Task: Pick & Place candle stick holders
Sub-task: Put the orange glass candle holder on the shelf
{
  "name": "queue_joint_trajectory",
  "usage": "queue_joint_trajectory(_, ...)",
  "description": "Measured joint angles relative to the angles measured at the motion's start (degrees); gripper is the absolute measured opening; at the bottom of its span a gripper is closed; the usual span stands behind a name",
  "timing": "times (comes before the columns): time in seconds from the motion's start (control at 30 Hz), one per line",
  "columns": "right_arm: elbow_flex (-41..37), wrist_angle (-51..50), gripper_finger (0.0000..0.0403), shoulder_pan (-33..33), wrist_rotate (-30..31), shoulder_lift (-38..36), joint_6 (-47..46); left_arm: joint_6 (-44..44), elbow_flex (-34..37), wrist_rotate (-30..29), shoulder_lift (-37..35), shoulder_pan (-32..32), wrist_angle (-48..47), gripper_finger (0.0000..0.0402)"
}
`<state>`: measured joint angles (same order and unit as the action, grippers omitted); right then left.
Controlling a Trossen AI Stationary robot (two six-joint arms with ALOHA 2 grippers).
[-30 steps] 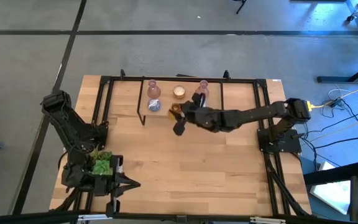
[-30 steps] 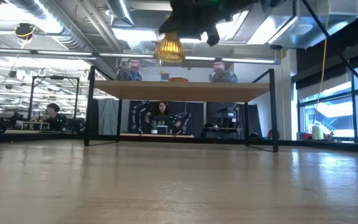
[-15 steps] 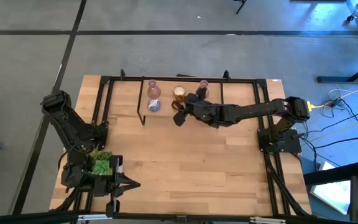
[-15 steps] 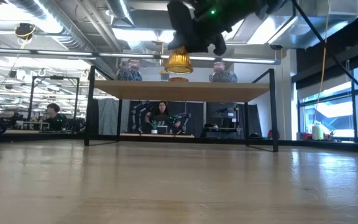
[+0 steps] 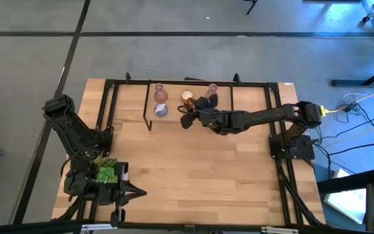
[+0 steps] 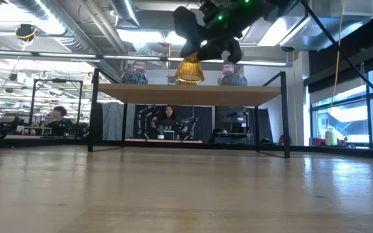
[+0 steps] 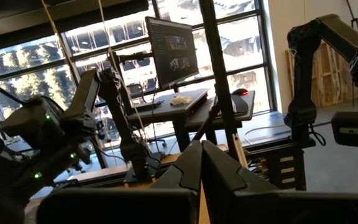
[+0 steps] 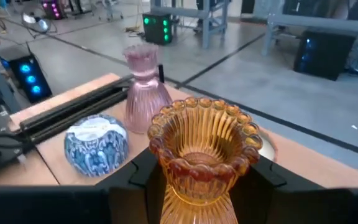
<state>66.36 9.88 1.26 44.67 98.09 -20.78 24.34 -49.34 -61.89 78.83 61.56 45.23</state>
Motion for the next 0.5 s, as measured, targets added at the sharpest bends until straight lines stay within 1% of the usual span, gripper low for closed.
queue_joint_trajectory(0.1,0.0,-0.4,0.0144,0.0,0.1,0.4,-0.9,0.0,0.0,0.0,0.0,0.0,0.0,0.0002)
queue_joint_trajectory(0.43,0.1,3.2,0.0144,0.0,0.3,3.5,-1.1,0.0,0.0,0.0,0.0,0.0,0.0,0.0002)
queue_joint_trajectory(0.5,0.0,2.5,0.0144,0.0,0.4,3.8,-0.9,0.0,0.0,0.0,0.0,-0.1,0.0,0.0002)
